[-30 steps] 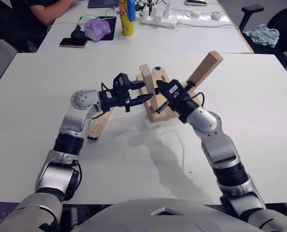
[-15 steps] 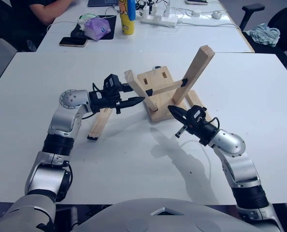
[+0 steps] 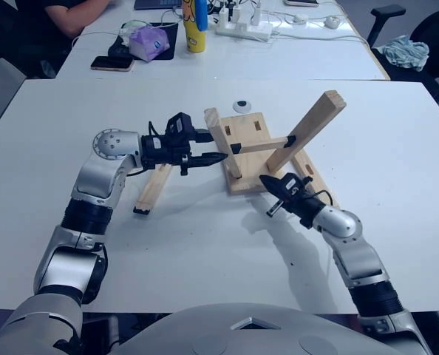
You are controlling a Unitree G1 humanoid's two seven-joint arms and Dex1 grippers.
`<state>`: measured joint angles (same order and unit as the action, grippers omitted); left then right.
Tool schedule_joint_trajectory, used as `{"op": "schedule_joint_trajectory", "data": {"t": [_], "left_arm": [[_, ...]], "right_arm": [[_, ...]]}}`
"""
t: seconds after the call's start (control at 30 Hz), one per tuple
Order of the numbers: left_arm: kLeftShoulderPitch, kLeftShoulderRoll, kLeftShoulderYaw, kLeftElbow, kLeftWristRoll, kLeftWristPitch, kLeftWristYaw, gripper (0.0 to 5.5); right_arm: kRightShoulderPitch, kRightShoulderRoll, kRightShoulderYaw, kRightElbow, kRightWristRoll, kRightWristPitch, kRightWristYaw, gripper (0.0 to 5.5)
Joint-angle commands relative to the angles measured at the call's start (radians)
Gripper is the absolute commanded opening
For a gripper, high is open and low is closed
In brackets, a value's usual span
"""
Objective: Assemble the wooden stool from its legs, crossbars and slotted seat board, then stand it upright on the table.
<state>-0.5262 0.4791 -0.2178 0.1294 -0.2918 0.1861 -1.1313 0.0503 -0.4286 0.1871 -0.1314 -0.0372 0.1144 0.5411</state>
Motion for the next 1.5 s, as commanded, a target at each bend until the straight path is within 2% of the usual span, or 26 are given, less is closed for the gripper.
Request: {"op": "schedule_joint_trajectory", "data": {"t": [0.03,0.23,0.37,0.67,0.8,0.93,1.07,1.13,1.27,1.37,1.5], "left_arm": [[-0.002,0.007,0.033,-0.008,0.014,-0.025,0.034,2.91],[0.125,0.079,0.091,-0.149,0.047,-0.017,0.111,3.77],[0.319,0.099,0.1,-0.307,0.063,0.052,0.202,3.81],[0.58,-0.176,0.067,-0.507,0.158,0.155,0.664,3.81],[0.69,-0.242,0.05,-0.594,0.191,0.168,0.784,3.81],[0.817,-0.313,0.084,-0.692,0.21,0.132,0.915,3.28],[0.877,-0.422,0.107,-0.79,0.207,0.114,1.048,2.73],[0.862,-0.456,0.114,-0.812,0.22,0.127,1.102,2.45],[0.771,-0.489,0.139,-0.81,0.255,0.17,1.177,1.78],[0.688,-0.478,0.126,-0.787,0.314,0.208,1.202,1.36],[0.608,-0.493,0.14,-0.761,0.326,0.264,1.218,0.9]], "right_arm": [[0.002,-0.016,0.047,0.037,-0.068,0.056,-0.009,0.0],[0.003,-0.032,0.12,0.035,-0.116,0.107,0.021,0.0],[-0.027,0.013,0.143,0.021,-0.093,0.122,0.014,0.0],[-0.066,0.091,0.182,0.052,-0.139,0.188,-0.066,0.0],[-0.015,0.074,0.116,-0.033,-0.1,0.147,-0.08,0.0],[0.058,0.084,-0.021,-0.247,0.059,0.077,-0.063,0.0],[0.115,0.076,-0.124,-0.43,0.212,0.176,-0.049,0.0],[0.132,0.063,-0.155,-0.424,0.214,0.227,-0.073,0.0],[0.109,0.127,-0.261,-0.353,0.237,0.394,-0.216,0.0],[0.026,0.196,-0.343,-0.329,0.235,0.415,-0.349,0.0],[-0.065,0.252,-0.352,-0.339,0.213,0.384,-0.449,0.0]]}}
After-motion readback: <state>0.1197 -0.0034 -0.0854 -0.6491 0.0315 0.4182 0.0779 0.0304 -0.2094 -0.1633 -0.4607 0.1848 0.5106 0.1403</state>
